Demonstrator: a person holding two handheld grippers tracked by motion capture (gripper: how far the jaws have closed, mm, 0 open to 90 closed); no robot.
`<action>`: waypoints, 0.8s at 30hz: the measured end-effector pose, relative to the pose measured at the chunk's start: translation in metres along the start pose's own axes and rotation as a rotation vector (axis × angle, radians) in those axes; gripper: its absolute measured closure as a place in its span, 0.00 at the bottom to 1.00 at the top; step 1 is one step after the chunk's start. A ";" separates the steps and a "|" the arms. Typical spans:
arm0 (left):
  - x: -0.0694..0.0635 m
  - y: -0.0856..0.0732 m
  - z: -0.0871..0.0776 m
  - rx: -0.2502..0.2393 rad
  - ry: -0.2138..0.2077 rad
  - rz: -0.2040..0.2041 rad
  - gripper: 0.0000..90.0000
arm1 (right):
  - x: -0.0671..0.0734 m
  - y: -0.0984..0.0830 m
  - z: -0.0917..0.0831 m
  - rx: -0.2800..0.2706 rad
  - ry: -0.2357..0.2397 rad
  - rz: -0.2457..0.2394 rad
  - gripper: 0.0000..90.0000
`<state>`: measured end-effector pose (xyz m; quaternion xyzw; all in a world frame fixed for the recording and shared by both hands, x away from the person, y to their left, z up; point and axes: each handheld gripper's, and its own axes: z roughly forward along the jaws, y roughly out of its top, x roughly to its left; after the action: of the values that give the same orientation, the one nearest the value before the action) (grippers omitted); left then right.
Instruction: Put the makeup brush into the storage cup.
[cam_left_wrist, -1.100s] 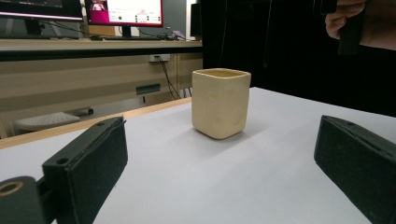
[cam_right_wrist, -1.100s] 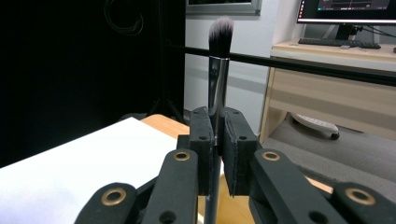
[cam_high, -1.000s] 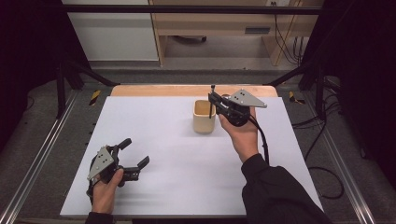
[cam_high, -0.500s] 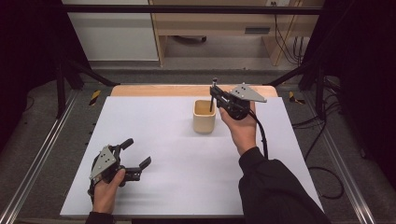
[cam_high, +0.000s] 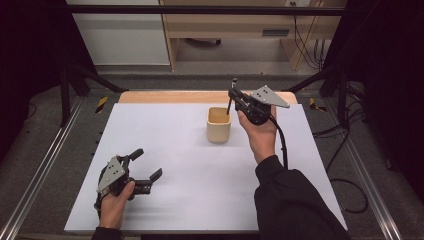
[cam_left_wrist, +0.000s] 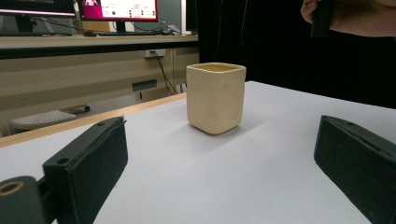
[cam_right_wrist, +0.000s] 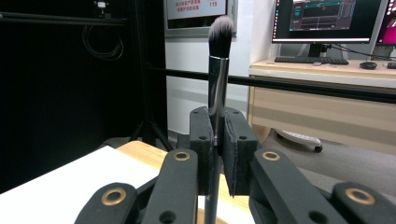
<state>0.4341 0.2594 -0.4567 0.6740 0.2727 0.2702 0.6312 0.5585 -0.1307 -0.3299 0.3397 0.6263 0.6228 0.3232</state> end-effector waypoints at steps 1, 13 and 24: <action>0.000 0.000 0.000 0.002 0.000 0.000 0.03 | 0.000 0.000 0.000 0.003 0.000 0.000 0.93; -0.001 0.000 0.001 0.005 -0.003 0.004 0.03 | 0.001 -0.002 0.012 0.022 -0.010 -0.013 0.93; -0.001 0.000 0.001 0.006 -0.004 0.006 0.03 | 0.004 -0.012 0.025 0.035 -0.003 -0.017 0.93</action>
<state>0.4342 0.2585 -0.4565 0.6773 0.2703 0.2696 0.6289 0.5770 -0.1135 -0.3423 0.3410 0.6393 0.6086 0.3234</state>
